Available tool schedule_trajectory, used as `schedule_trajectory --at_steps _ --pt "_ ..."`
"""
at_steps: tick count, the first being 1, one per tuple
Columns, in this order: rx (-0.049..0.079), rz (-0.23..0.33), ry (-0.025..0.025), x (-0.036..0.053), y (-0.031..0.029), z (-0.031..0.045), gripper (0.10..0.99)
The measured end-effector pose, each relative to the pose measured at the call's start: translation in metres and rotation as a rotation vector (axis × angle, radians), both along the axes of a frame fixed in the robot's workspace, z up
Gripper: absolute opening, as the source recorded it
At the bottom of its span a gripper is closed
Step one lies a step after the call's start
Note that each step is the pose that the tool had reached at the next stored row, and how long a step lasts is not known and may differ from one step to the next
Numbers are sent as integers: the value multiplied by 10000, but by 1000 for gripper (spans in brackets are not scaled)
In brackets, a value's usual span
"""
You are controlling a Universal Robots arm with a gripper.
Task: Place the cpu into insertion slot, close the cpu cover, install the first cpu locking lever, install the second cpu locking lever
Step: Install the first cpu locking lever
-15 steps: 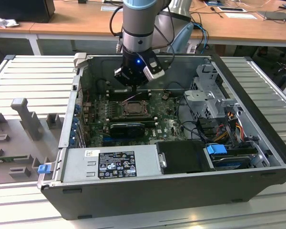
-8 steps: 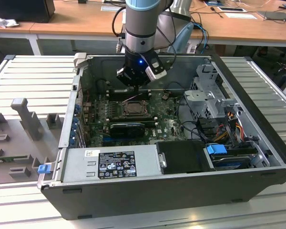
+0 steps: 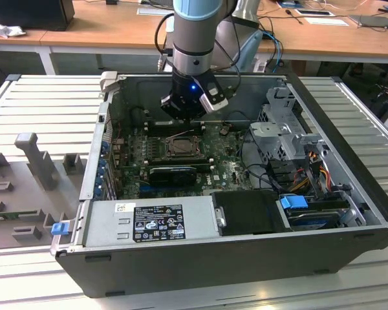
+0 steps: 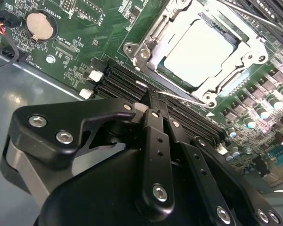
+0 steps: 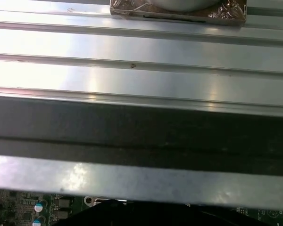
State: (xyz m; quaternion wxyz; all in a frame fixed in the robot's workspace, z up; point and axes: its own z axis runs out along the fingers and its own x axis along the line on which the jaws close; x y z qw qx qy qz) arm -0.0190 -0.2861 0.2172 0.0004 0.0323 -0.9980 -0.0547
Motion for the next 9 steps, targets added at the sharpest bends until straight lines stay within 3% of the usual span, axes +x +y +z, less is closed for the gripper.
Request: schedule_trajectory --at_steps 9 --pt "0 0 -1 35 -1 -97 106"
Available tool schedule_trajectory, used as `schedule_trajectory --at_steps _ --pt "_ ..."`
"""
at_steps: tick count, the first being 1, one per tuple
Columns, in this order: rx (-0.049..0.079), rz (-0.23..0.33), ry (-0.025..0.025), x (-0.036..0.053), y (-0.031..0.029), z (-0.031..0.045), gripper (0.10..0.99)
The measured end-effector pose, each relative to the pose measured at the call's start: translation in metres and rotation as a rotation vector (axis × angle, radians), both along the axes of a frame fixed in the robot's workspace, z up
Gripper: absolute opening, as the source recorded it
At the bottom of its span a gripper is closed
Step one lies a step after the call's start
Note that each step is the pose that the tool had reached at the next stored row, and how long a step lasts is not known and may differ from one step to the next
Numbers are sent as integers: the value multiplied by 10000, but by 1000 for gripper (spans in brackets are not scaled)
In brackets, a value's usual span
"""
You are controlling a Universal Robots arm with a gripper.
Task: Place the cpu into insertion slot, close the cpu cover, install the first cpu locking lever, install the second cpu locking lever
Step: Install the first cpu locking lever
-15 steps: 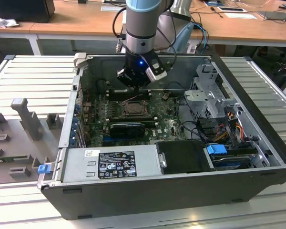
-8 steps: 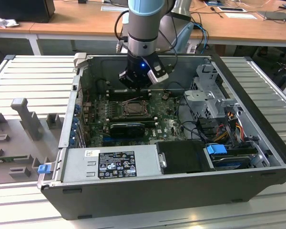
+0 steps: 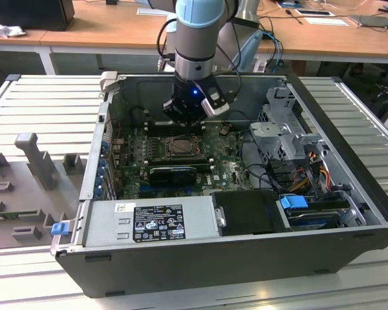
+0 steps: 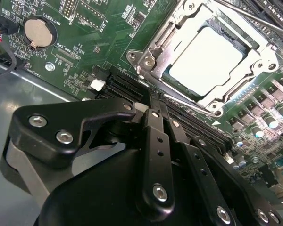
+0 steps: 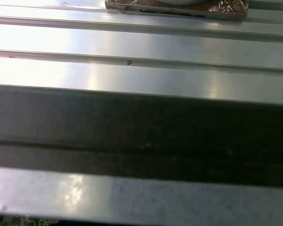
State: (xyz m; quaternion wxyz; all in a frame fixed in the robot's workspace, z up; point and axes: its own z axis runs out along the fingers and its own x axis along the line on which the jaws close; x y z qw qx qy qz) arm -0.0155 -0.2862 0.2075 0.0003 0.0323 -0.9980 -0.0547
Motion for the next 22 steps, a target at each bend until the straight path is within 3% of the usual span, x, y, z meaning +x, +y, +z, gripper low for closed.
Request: schedule_trajectory --at_steps 22 --pt "4 0 2 6 -36 -67 106"
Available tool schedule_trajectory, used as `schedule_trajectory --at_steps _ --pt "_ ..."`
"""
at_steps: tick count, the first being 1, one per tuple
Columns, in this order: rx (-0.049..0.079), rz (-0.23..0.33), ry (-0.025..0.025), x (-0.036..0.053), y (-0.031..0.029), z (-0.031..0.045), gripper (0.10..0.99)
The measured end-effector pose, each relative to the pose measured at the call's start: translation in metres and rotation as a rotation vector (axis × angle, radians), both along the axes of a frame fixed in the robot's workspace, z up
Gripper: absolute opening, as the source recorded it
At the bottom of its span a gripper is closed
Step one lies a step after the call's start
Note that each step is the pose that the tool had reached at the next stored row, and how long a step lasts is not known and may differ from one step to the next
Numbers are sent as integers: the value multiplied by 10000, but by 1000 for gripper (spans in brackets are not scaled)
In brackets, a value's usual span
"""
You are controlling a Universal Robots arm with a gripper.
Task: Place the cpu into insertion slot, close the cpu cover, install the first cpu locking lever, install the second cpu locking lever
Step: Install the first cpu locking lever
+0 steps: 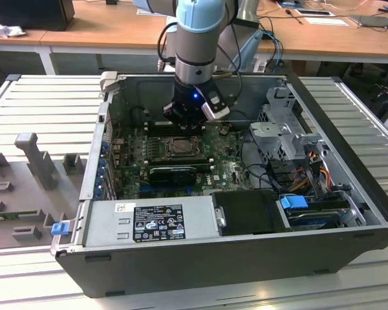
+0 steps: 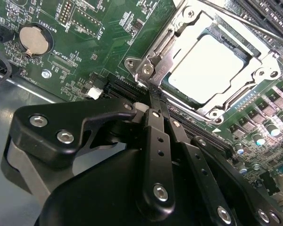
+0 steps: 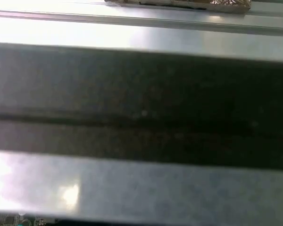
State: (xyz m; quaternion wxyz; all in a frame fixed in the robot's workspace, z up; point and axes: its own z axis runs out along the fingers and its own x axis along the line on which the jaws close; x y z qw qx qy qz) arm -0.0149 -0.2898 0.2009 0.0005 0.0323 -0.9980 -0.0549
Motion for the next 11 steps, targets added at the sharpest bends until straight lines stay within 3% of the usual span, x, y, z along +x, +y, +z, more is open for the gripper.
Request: schedule_trajectory --at_steps 5,11 --pt "205 -2 -1 0 0 -7 106" --pt "199 -1 -2 1 -1 65 106"
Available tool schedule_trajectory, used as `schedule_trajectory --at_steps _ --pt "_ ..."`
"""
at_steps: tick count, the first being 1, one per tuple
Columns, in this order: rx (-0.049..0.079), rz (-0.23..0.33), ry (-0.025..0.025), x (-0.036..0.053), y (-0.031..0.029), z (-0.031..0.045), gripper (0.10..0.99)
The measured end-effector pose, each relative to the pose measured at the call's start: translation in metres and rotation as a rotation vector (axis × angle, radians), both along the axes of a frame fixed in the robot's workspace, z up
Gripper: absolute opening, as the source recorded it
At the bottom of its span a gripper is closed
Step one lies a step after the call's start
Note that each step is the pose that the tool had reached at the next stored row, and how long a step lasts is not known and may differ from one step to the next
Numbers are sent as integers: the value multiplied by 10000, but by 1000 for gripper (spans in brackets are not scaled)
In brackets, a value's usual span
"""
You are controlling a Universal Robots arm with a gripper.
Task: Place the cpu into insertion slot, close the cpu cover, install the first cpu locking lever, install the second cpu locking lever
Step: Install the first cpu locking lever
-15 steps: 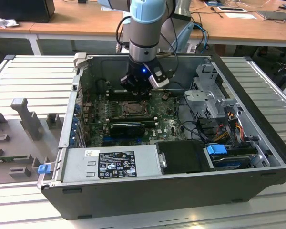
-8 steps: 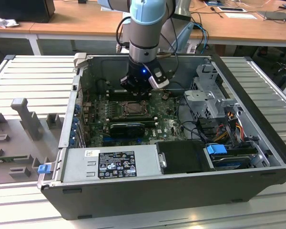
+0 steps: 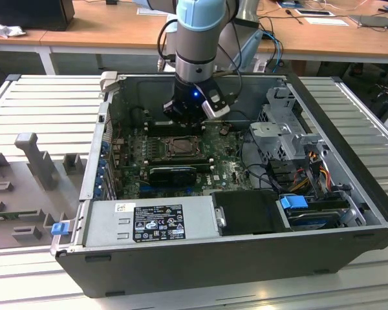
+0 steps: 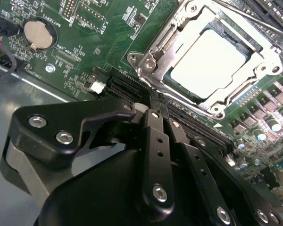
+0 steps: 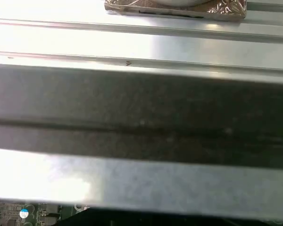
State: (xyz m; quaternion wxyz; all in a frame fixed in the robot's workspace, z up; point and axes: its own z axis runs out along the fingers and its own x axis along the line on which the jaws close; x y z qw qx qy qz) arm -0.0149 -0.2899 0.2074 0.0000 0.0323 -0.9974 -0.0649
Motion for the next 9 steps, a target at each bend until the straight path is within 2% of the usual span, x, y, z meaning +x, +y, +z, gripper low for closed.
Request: schedule_trajectory --at_steps 3,9 --pt "-36 0 -1 1 1 49 106" --pt "-44 1 1 0 -48 50 106"
